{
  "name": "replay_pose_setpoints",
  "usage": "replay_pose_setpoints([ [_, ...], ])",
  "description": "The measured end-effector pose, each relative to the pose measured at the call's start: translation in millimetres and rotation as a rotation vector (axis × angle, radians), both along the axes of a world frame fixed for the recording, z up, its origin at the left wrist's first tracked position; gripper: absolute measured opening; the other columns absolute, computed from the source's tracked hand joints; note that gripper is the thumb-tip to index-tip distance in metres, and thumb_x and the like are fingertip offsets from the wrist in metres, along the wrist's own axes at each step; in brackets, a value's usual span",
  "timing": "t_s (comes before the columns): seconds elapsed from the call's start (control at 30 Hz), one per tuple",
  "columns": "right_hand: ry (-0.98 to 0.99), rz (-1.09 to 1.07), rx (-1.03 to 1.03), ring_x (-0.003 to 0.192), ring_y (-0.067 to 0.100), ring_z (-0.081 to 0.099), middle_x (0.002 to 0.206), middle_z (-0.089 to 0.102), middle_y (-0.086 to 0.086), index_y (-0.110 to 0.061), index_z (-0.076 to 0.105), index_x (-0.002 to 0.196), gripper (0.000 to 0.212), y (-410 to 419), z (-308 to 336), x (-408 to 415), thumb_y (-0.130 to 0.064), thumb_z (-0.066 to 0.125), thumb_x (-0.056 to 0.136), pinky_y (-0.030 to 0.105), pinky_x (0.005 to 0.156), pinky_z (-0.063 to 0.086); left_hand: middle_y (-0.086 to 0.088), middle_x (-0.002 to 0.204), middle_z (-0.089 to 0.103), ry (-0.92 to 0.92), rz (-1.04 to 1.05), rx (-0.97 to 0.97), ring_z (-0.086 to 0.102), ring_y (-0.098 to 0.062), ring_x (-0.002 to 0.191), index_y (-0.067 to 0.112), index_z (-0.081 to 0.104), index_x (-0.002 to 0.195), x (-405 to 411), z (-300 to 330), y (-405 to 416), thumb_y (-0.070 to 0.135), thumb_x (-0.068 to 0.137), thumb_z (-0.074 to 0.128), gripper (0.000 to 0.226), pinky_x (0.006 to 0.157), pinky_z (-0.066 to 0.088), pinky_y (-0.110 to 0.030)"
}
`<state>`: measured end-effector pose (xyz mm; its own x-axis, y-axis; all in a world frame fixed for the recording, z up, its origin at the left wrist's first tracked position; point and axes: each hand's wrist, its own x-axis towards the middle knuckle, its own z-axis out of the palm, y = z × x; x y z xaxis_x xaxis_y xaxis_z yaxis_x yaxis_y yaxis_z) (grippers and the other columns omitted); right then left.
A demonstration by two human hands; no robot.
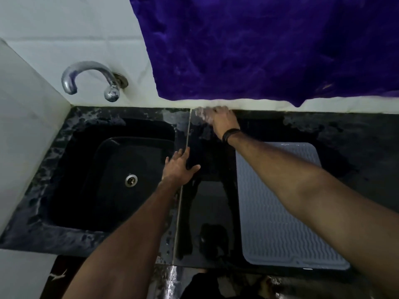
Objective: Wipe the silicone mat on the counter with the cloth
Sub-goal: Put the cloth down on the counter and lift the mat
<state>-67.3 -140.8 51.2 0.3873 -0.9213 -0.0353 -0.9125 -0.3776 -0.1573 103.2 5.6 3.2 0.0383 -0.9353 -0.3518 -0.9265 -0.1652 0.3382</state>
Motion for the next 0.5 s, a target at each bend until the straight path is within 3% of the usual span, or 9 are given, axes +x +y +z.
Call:
replay_pose_setpoints([
  [0.1, 0.179, 0.047, 0.326, 0.145, 0.034, 0.017, 0.16, 0.016, 0.008, -0.024, 0.014, 0.154, 0.06, 22.7, -36.1, 3.0, -0.029, 0.039, 0.1, 0.056, 0.111, 0.025, -0.009, 0.168, 0.018, 0.017, -0.021, -0.011, 0.016, -0.025, 0.155, 0.022, 0.013, 0.163, 2.3, -8.1, -7.8, 0.058, 0.097, 0.052, 0.084, 0.125, 0.01, -0.049],
  [0.23, 0.0, -0.104, 0.299, 0.149, 0.029, 0.002, 0.164, -0.003, 0.003, -0.028, -0.005, 0.155, 0.069, 33.4, -51.2, 3.2, -0.045, 0.034, 0.101, 0.06, 0.116, 0.013, -0.01, 0.167, 0.019, 0.048, -0.046, -0.037, 0.016, -0.024, 0.155, 0.022, 0.015, 0.162, 2.5, -13.1, -16.1, 0.056, 0.098, 0.053, 0.082, 0.124, 0.01, -0.047],
  [0.37, 0.124, -0.136, 0.502, 0.15, 0.023, -0.005, 0.163, -0.011, 0.0, -0.026, -0.001, 0.156, 0.077, 22.1, -51.2, 3.6, -0.066, 0.025, 0.095, 0.064, 0.115, 0.0, -0.01, 0.167, 0.021, 0.071, -0.056, -0.053, 0.018, -0.025, 0.154, 0.021, 0.018, 0.162, -0.9, -15.8, -23.0, 0.055, 0.097, 0.055, 0.081, 0.124, 0.013, -0.046],
  [0.5, -0.068, -0.192, 0.427, 0.15, 0.025, 0.007, 0.164, -0.003, 0.0, -0.025, 0.003, 0.156, 0.073, 29.1, -46.7, -7.8, -0.059, 0.031, 0.097, 0.059, 0.117, 0.007, -0.014, 0.16, 0.035, 0.122, -0.043, -0.096, 0.034, -0.03, 0.147, 0.016, 0.026, 0.16, -17.7, -18.6, -18.0, 0.051, 0.098, 0.057, 0.077, 0.12, 0.029, -0.044],
])
